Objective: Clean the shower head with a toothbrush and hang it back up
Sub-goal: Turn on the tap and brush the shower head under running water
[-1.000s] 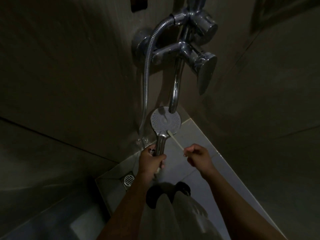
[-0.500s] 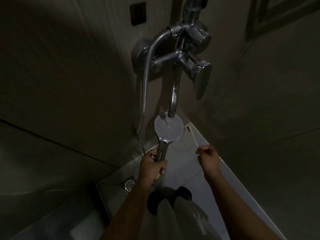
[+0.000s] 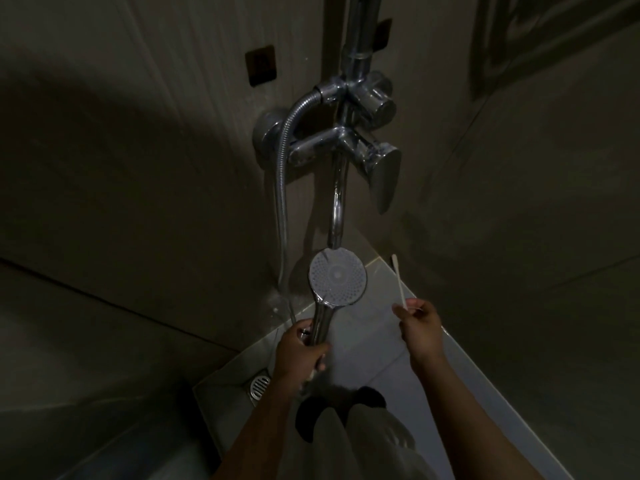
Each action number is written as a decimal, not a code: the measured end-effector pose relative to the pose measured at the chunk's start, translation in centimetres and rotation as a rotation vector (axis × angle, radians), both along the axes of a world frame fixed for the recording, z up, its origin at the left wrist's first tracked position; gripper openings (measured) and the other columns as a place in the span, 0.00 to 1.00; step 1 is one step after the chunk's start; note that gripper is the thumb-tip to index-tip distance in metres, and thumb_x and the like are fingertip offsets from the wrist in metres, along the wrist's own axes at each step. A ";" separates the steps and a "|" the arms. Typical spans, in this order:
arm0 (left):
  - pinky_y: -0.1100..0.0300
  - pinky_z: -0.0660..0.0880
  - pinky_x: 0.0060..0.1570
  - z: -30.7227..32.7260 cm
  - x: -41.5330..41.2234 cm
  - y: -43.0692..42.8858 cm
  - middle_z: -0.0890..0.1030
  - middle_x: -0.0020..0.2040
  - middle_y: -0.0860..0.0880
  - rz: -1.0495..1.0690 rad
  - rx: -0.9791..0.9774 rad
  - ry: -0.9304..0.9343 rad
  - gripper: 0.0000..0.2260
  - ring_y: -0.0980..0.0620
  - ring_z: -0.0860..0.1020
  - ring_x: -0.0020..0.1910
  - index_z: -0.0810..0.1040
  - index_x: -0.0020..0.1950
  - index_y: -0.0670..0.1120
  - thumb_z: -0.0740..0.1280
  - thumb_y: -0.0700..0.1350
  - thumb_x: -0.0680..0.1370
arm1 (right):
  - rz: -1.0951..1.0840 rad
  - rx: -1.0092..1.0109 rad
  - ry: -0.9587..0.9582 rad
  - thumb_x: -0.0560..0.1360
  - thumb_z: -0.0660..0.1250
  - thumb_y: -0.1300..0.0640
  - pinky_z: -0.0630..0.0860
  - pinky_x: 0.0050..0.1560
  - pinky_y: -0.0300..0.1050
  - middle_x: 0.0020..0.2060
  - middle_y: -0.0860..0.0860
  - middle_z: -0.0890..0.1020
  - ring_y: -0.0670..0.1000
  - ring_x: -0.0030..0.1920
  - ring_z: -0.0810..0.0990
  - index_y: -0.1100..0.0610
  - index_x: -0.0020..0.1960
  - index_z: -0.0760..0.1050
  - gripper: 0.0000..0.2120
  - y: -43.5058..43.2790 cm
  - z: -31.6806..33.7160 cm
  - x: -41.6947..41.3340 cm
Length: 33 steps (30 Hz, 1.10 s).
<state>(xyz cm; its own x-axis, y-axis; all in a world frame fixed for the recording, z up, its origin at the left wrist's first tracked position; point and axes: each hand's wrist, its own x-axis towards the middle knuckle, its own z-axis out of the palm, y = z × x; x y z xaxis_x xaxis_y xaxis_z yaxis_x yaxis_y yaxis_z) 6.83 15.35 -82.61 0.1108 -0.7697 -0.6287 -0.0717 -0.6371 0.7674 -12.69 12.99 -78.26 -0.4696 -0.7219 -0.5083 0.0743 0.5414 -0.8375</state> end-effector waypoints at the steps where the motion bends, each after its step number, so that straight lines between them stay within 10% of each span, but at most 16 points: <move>1: 0.63 0.67 0.23 0.0 -0.2 -0.3 0.78 0.26 0.48 0.017 0.001 0.004 0.17 0.51 0.71 0.19 0.78 0.53 0.43 0.69 0.29 0.67 | 0.000 0.001 0.015 0.74 0.68 0.61 0.69 0.35 0.44 0.37 0.54 0.74 0.50 0.34 0.70 0.53 0.43 0.71 0.06 -0.1 0.1 -0.1; 20: 0.60 0.71 0.27 0.8 -1.4 -0.3 0.80 0.31 0.44 -0.045 0.032 0.007 0.19 0.51 0.74 0.20 0.75 0.48 0.56 0.70 0.31 0.69 | 0.040 -0.216 -0.064 0.80 0.58 0.59 0.71 0.39 0.44 0.37 0.53 0.75 0.49 0.37 0.73 0.60 0.49 0.74 0.07 -2.4 7.3 0.2; 33: 0.62 0.71 0.24 2.9 -1.4 0.3 0.79 0.30 0.45 -0.049 0.020 0.026 0.17 0.51 0.75 0.21 0.79 0.52 0.46 0.69 0.29 0.68 | 0.009 -0.320 -0.214 0.80 0.59 0.60 0.74 0.35 0.42 0.36 0.54 0.76 0.49 0.35 0.75 0.61 0.49 0.74 0.06 -4.1 9.2 1.4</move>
<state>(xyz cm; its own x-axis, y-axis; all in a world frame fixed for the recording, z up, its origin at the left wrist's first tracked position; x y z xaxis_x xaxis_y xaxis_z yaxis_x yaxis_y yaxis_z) 5.44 15.68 -79.73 0.0566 -0.7611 -0.6462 -0.0838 -0.6485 0.7565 -11.29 8.91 -69.02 -0.3702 -0.8634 -0.3427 0.2626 0.2566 -0.9302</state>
